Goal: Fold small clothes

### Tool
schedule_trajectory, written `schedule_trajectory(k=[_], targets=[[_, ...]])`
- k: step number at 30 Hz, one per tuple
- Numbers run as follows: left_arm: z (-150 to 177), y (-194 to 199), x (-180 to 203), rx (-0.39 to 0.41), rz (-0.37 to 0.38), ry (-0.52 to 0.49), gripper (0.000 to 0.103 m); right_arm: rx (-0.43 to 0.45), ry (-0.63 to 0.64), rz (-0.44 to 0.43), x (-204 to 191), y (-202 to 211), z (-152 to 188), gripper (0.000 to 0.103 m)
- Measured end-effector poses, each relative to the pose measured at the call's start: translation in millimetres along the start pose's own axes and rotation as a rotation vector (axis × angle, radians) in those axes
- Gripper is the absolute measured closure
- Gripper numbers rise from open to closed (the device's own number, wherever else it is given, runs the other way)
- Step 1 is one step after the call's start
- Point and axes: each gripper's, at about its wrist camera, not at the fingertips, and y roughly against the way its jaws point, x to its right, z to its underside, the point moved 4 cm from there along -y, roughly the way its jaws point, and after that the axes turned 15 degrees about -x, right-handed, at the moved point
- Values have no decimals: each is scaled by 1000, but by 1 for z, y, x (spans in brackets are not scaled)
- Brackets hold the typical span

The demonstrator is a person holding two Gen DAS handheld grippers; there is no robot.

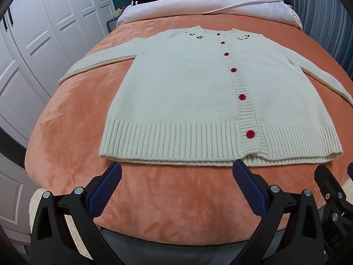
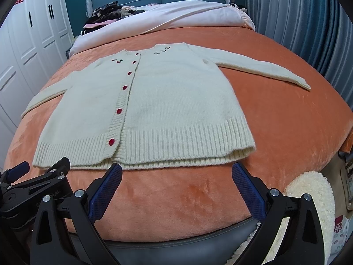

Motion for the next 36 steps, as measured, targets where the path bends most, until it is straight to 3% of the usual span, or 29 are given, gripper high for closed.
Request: schedule_trajectory(k=[36], targets=[[2, -2, 2, -3, -5, -9, 5, -9, 3, -1, -1, 0, -1, 5]])
